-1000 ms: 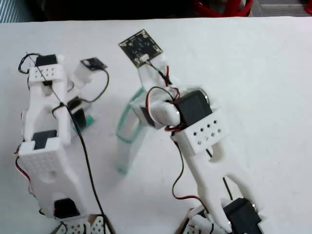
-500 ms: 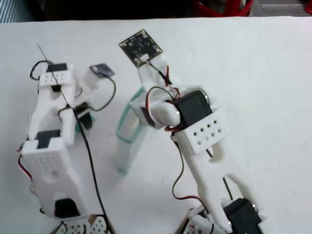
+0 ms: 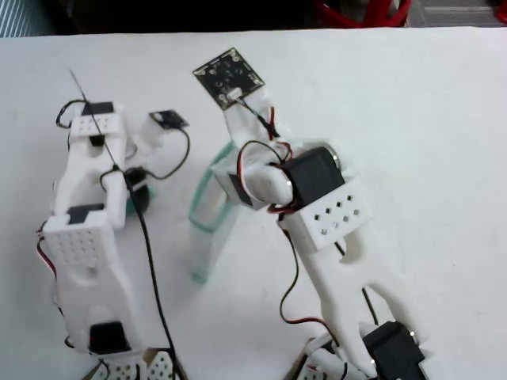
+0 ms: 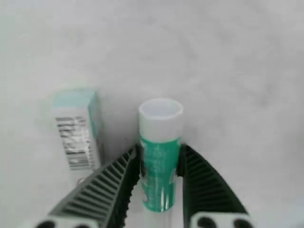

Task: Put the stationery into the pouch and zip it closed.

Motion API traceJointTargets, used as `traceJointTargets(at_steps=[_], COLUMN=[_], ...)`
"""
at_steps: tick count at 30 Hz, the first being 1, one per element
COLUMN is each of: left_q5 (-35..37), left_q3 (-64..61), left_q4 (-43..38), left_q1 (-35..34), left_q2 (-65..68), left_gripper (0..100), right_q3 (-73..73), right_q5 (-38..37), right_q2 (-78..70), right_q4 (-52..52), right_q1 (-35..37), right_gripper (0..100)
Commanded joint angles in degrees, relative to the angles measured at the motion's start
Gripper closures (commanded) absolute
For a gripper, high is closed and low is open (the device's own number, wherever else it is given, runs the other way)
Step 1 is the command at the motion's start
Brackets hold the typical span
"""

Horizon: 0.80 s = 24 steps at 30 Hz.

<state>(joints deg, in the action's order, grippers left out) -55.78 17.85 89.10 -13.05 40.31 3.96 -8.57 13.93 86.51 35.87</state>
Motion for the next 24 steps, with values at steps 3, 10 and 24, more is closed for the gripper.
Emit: traceJointTargets(at_steps=[3, 10, 24], left_q5=[2.1, 13.6, 22.8], left_q3=[2.4, 12.9, 12.8], left_q4=[1.2, 13.5, 13.2], left_q1=[3.0, 8.0, 8.2], left_q2=[-0.1, -8.3, -52.1], left_gripper=[97, 97, 97], right_q3=[-1.0, -1.0, -5.7], right_q5=[0.3, 0.3, 0.5], right_q2=[-0.7, -0.8, -0.2], right_q4=[-0.5, -0.5, -5.0], right_q1=[0.3, 0.3, 0.7], right_gripper=[80.4, 80.4, 80.4])
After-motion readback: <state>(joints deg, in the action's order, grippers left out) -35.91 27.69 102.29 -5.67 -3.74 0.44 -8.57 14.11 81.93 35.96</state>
